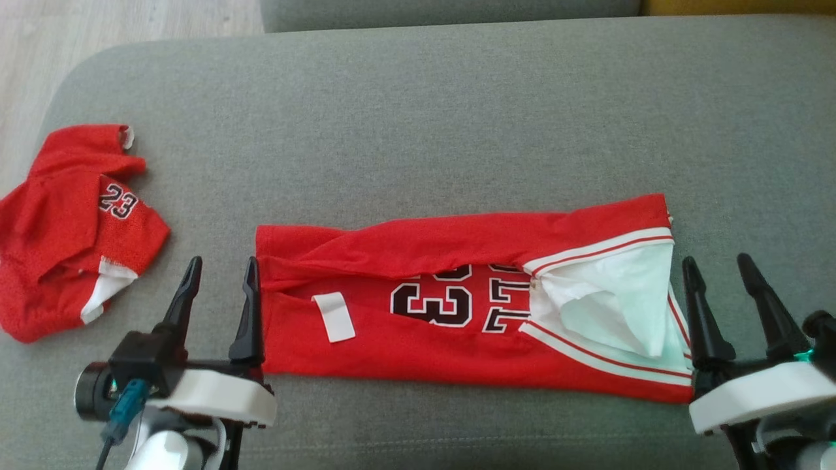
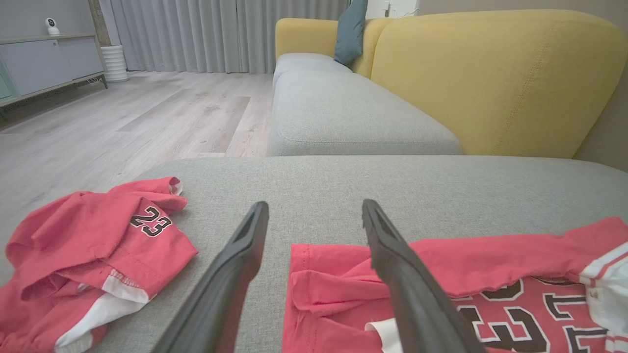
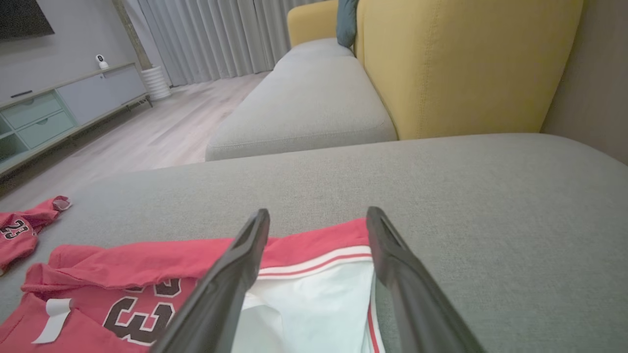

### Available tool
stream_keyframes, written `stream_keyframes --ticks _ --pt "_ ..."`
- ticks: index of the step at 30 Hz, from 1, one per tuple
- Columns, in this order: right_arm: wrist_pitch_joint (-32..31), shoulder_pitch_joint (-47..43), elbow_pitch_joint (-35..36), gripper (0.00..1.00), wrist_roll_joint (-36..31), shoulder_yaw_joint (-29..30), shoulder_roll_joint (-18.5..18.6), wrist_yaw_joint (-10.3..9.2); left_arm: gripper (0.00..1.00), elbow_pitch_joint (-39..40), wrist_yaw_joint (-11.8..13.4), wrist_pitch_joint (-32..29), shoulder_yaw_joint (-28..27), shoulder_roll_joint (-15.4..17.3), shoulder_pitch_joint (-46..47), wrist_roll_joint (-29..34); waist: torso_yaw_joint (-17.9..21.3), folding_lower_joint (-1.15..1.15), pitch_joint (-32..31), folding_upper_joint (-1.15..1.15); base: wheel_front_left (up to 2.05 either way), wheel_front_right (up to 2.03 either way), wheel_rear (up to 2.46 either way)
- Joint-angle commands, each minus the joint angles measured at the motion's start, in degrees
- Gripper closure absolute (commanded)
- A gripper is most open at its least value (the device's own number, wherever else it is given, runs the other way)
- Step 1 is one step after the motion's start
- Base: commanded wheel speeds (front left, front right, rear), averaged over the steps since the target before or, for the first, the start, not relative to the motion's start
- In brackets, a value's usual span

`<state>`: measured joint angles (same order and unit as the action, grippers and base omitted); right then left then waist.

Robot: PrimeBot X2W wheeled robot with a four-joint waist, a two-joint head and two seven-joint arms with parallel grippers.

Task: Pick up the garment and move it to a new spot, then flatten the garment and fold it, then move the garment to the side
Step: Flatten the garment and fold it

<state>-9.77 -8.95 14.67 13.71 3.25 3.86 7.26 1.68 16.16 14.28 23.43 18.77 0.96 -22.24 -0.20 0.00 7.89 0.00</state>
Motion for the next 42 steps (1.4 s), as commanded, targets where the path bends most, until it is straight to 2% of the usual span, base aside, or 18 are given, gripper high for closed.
stream_keyframes --ticks 1,12,16,23,24,25,26,27,33,42 --pt "-0.36 1.50 1.46 0.00 0.44 -1.17 1.43 0.23 0.00 1.96 0.40 0.49 -1.92 1.42 2.15 0.79 -0.12 0.00 0.46 0.00 0.00 0.00 0.00" --pt "-3.64 8.56 -10.95 0.00 3.62 0.82 8.12 0.23 0.00 2.57 -1.50 0.62 -0.32 -0.36 8.88 2.49 -4.21 0.00 8.36 0.00 0.00 0.00 0.00" --pt "-8.75 10.14 -14.88 0.00 4.74 1.60 8.06 0.23 0.00 1.60 -2.50 0.68 0.08 -1.59 10.89 2.97 -5.22 0.00 10.31 0.00 0.00 0.00 0.00" --pt "-18.01 11.15 -16.92 0.00 7.65 2.16 7.31 0.23 0.00 0.89 -3.87 0.71 -0.83 -3.32 12.00 3.70 -5.69 0.00 11.69 0.00 0.00 0.00 0.00" --pt "-19.52 11.08 -16.88 0.04 8.29 2.37 6.83 0.23 0.00 0.80 -4.07 0.71 -1.02 -3.47 12.01 3.86 -5.72 0.00 11.74 0.00 0.00 0.00 0.00" --pt "-20.57 11.04 -16.53 0.39 8.37 2.49 6.72 0.23 0.00 0.72 -4.29 0.71 -1.21 -3.61 12.05 4.03 -5.77 0.00 11.78 0.00 0.00 0.00 0.00" --pt "-21.28 11.01 -16.09 0.98 8.83 2.65 6.36 0.23 0.00 0.63 -4.45 0.71 -1.40 -3.70 12.10 4.24 -5.82 0.00 11.77 0.00 0.00 0.00 0.00" --pt "-21.95 10.95 -15.63 1.00 9.34 2.89 5.92 0.23 0.00 0.54 -4.62 0.71 -1.62 -3.81 12.12 4.44 -5.83 0.00 11.70 0.00 0.00 0.00 0.00" --pt "-20.81 10.68 -12.07 1.00 9.10 3.91 5.43 0.23 0.00 0.26 -5.12 0.71 -2.70 -4.45 11.55 5.15 -5.45 0.00 10.55 0.00 0.00 0.00 0.00" --pt "-18.07 9.36 -9.13 1.00 7.61 13.15 7.22 0.23 0.00 -0.08 -5.67 0.72 -3.75 -5.09 9.18 6.02 -4.37 0.00 7.41 0.00 0.00 0.00 0.00"
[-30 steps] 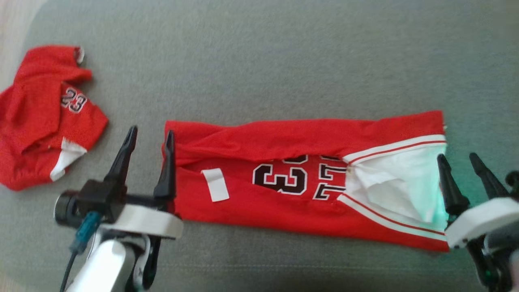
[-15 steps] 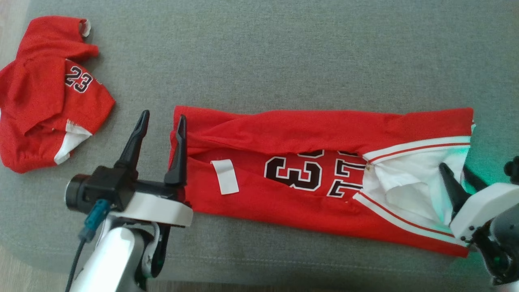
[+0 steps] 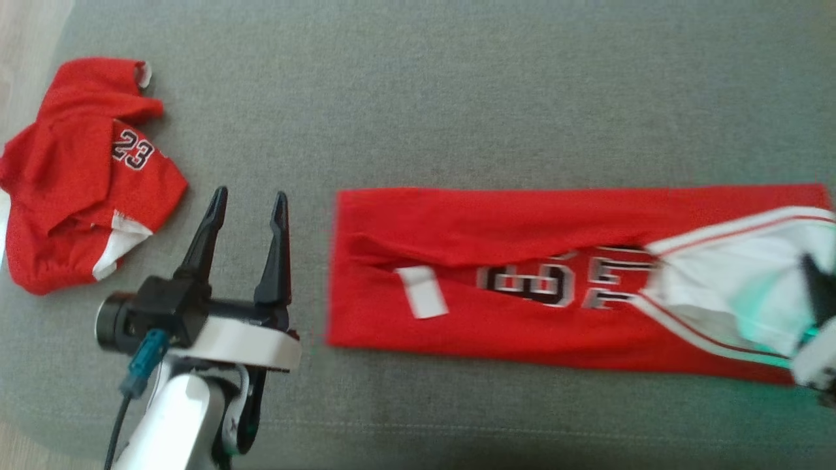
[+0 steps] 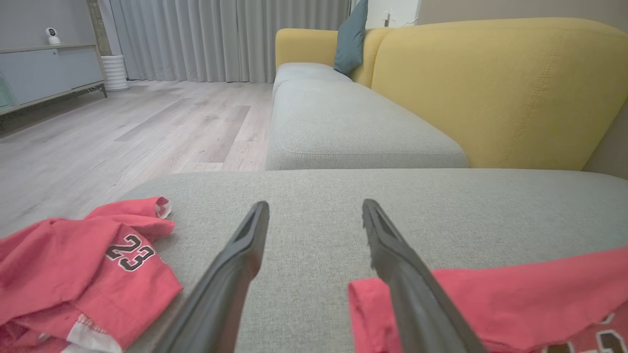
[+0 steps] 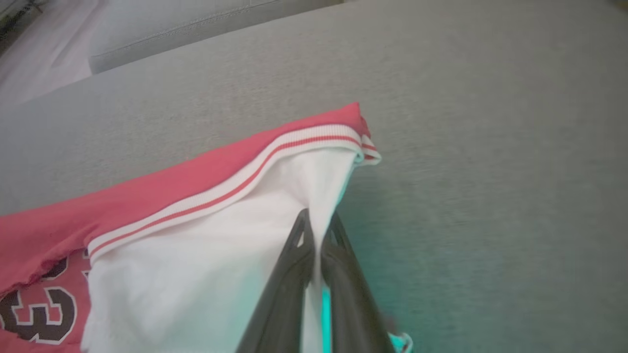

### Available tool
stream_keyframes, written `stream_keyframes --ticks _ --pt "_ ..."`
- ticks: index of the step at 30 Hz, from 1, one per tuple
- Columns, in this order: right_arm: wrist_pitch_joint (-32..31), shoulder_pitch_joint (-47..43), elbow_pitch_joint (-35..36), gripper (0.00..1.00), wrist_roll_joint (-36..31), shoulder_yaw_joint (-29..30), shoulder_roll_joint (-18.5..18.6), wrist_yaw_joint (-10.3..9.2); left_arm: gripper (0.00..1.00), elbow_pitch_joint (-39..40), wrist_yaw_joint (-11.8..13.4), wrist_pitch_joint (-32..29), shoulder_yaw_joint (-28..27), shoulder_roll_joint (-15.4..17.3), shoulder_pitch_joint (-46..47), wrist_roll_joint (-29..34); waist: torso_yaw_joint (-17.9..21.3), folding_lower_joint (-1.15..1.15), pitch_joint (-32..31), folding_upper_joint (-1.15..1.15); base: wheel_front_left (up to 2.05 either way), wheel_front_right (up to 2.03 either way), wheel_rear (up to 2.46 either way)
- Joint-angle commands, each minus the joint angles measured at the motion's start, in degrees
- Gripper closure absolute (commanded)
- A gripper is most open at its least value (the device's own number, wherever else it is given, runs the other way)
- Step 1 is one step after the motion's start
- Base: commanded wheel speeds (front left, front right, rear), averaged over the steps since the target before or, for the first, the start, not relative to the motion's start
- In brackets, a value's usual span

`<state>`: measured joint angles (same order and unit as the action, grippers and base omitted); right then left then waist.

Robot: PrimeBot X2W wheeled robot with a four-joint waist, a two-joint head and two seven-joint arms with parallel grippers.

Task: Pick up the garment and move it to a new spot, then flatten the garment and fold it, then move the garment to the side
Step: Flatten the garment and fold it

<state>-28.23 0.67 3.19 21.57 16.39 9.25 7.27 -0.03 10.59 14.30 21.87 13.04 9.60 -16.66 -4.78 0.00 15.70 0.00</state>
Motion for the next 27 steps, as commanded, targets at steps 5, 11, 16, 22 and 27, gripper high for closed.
stream_keyframes --ticks 5,11,16,22,27 --pt "-0.41 -0.91 2.64 1.00 -0.47 2.44 3.16 0.22 0.00 1.55 -0.46 0.70 -2.47 0.40 -0.32 0.69 0.64 0.00 -1.80 0.00 0.00 0.00 0.00" --pt "-3.97 0.33 10.14 1.00 -0.85 -3.61 1.46 0.22 0.00 1.20 -0.67 0.70 -2.88 0.27 -1.40 0.74 1.10 0.00 -3.97 0.00 0.00 0.00 0.00" --pt "-6.99 3.40 14.18 1.00 2.64 -13.54 -3.40 0.22 0.00 1.01 -0.95 0.70 -2.79 0.17 -2.02 0.73 0.99 0.00 -5.27 0.00 0.00 0.00 0.00" --pt "-4.35 8.91 7.29 1.00 10.33 -26.36 -6.27 0.22 0.00 0.92 -1.23 0.70 -2.25 -0.45 -1.58 0.73 -0.89 0.00 -5.11 0.00 0.00 0.00 0.00" --pt "3.33 12.80 -2.44 1.00 19.09 -37.11 -6.34 0.22 0.00 0.52 -1.74 0.70 -1.65 -0.91 -0.91 0.84 -3.89 0.00 -4.06 0.00 0.00 0.00 0.00"
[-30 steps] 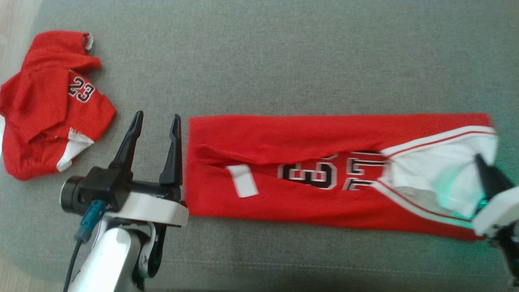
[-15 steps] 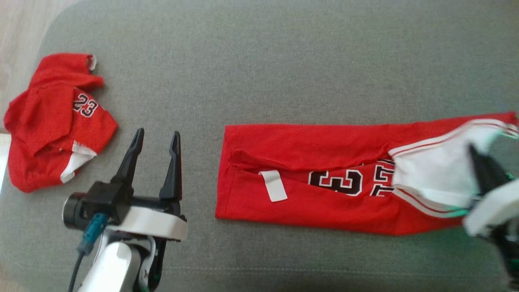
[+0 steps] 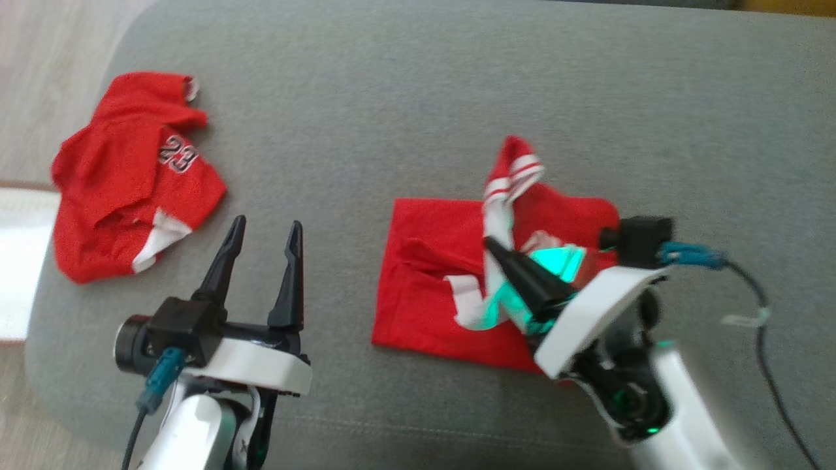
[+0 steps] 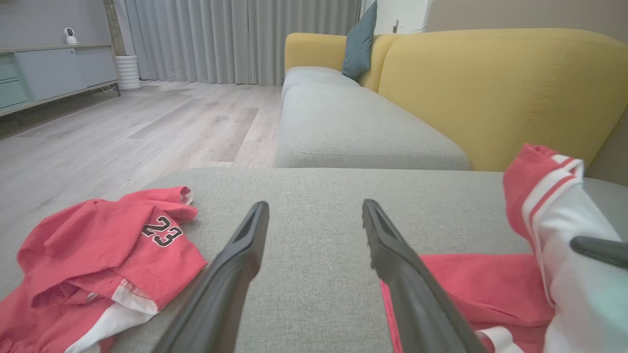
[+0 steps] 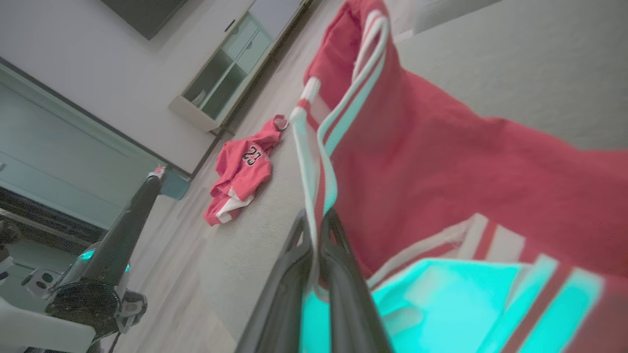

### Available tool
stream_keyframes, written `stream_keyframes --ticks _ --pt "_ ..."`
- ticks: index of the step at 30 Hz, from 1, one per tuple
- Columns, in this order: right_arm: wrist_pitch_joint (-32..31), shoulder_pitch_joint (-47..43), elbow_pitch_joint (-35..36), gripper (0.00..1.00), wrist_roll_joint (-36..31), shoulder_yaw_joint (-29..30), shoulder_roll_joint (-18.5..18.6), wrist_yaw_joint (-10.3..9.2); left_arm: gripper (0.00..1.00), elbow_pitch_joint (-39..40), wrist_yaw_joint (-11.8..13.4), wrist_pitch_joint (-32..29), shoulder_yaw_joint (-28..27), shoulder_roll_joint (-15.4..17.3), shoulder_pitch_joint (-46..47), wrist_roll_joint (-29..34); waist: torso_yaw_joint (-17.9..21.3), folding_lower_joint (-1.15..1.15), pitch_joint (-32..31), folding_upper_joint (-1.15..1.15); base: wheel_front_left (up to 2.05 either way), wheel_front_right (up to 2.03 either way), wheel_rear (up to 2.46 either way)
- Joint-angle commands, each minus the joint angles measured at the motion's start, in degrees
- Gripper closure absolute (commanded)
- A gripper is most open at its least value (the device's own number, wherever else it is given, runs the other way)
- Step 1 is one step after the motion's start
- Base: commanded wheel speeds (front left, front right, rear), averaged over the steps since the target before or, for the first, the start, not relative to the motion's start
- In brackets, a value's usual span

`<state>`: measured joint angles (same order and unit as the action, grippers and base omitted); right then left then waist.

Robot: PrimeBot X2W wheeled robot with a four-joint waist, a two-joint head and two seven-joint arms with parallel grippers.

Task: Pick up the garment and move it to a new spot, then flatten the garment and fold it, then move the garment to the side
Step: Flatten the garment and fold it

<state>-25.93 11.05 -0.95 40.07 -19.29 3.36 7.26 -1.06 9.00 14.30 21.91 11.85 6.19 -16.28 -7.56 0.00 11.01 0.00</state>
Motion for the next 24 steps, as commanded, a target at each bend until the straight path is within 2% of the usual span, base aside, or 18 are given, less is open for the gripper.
stream_keyframes --ticks 1,6,9,10,11,12,15,19,21,24 --pt "2.79 3.25 -0.14 1.00 1.69 -2.88 -0.46 0.23 0.00 1.46 -0.30 0.70 -1.59 0.14 2.70 0.46 -1.70 0.00 0.91 0.00 0.00 0.00 0.00" --pt "7.97 6.81 -9.15 1.00 3.77 -8.07 -0.47 0.23 0.00 0.93 -0.76 0.70 -1.39 -0.43 3.22 0.62 -3.38 0.00 1.79 0.00 0.00 0.00 0.00" --pt "10.30 7.85 -11.49 1.00 5.08 -9.07 -0.47 0.23 0.00 0.82 -0.87 0.70 -1.50 -0.62 3.30 0.72 -3.59 0.00 1.98 0.00 0.00 0.00 0.00" --pt "11.16 8.34 -12.49 0.80 5.75 -9.80 -0.47 0.23 0.00 0.80 -0.91 0.70 -1.57 -0.70 3.30 0.78 -3.62 0.00 2.05 0.00 0.00 0.00 0.00" --pt "12.35 8.92 -13.28 0.32 5.86 -10.37 -0.47 0.23 0.00 0.78 -0.96 0.70 -1.67 -0.75 3.31 0.82 -3.60 0.00 2.13 0.00 0.00 0.00 0.00" --pt "13.60 9.36 -13.79 0.00 6.67 -10.91 -0.47 0.23 0.00 0.70 -0.97 0.70 -1.76 -0.81 3.31 0.87 -3.58 0.00 2.20 0.00 0.00 0.00 0.00" --pt "18.26 11.22 -14.14 0.00 7.06 -12.52 -0.47 0.23 0.00 0.54 -0.91 0.70 -2.06 -1.00 3.42 1.06 -3.17 0.00 2.24 0.00 0.00 0.00 0.00" --pt "25.12 13.40 -12.91 0.00 4.47 -13.46 -0.47 0.23 0.00 0.50 -0.84 0.70 -2.57 -0.99 3.38 1.31 -2.11 0.00 1.85 0.00 0.00 0.00 0.00" --pt "29.23 13.89 -11.52 0.00 -0.10 -11.49 0.10 0.23 0.00 0.57 -0.76 0.70 -3.02 -0.79 3.12 1.47 -1.08 0.00 1.44 0.00 0.00 0.00 0.00" --pt "31.52 12.61 -9.63 0.00 -4.44 -6.77 2.27 0.23 0.00 0.80 -0.56 0.70 -3.41 -0.50 2.70 1.64 0.27 0.00 1.05 0.00 0.00 0.00 0.00"
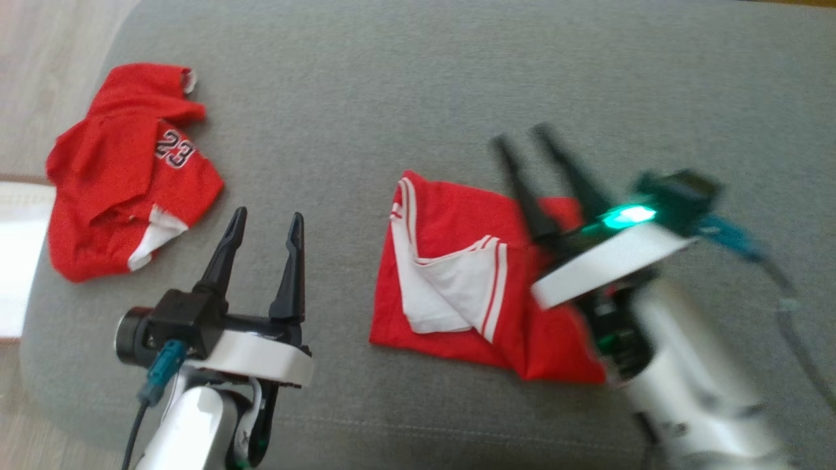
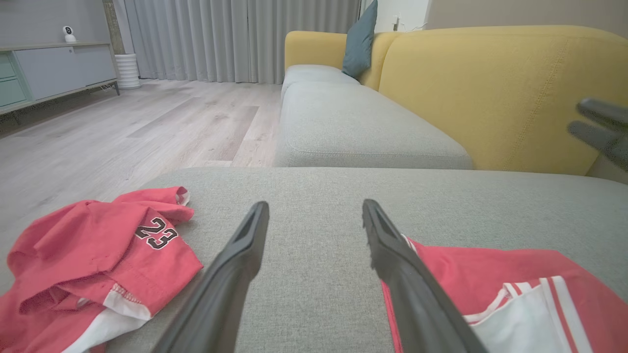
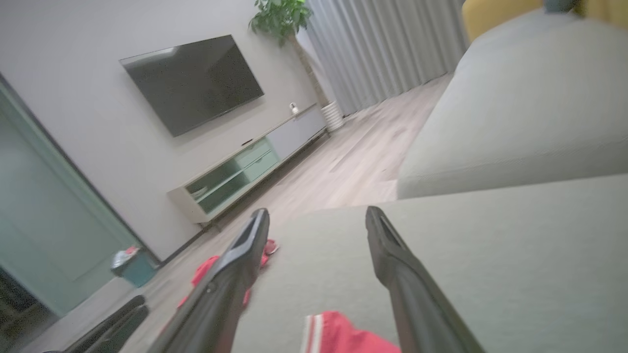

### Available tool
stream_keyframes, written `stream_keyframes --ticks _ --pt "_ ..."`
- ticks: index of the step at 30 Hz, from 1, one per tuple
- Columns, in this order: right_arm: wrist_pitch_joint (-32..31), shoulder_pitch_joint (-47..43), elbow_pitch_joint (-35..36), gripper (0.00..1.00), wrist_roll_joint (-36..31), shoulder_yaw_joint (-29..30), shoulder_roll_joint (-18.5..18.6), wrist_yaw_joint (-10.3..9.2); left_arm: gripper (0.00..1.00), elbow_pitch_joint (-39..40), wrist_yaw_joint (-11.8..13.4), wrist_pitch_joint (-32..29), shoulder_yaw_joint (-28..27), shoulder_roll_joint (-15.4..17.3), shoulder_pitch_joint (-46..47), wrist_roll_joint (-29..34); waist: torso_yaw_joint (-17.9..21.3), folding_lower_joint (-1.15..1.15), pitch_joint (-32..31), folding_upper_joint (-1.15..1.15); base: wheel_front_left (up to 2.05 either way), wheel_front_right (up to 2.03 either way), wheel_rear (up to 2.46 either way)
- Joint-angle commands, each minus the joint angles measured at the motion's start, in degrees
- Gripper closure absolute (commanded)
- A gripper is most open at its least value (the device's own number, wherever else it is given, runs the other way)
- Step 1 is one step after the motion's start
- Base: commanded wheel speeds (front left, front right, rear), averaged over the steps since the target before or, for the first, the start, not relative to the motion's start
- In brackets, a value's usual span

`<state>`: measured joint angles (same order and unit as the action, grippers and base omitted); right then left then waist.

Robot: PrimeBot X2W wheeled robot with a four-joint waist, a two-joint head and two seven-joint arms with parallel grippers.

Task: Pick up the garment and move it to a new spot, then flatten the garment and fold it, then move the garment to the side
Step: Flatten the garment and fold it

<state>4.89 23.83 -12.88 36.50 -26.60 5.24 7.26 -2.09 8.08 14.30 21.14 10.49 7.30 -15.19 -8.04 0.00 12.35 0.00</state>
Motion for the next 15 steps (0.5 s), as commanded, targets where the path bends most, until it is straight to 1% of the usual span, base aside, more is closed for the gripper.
stream_keyframes --ticks 1,7,11,15 --pt "0.98 -0.89 2.89 0.00 -2.55 2.59 1.37 0.23 0.00 1.90 0.43 0.70 -2.81 0.97 1.42 0.55 1.25 0.00 -0.45 0.00 0.00 0.00 0.00" --pt "-0.58 -8.88 8.36 0.00 -9.68 15.15 5.29 0.23 0.00 1.85 0.77 0.70 -3.45 1.68 0.73 0.39 4.35 0.00 -1.08 0.00 0.00 0.00 0.00" --pt "-2.28 -15.35 13.59 0.00 -13.98 22.11 5.83 0.23 0.00 1.69 1.04 0.64 -3.82 2.25 0.32 0.26 6.23 0.00 -1.55 0.00 0.00 0.00 0.00" --pt "-3.88 -20.54 19.83 0.00 -17.39 25.65 5.13 0.23 0.00 1.57 1.34 0.57 -4.34 2.78 -0.13 -0.08 7.88 0.00 -1.94 0.00 0.00 0.00 0.00"
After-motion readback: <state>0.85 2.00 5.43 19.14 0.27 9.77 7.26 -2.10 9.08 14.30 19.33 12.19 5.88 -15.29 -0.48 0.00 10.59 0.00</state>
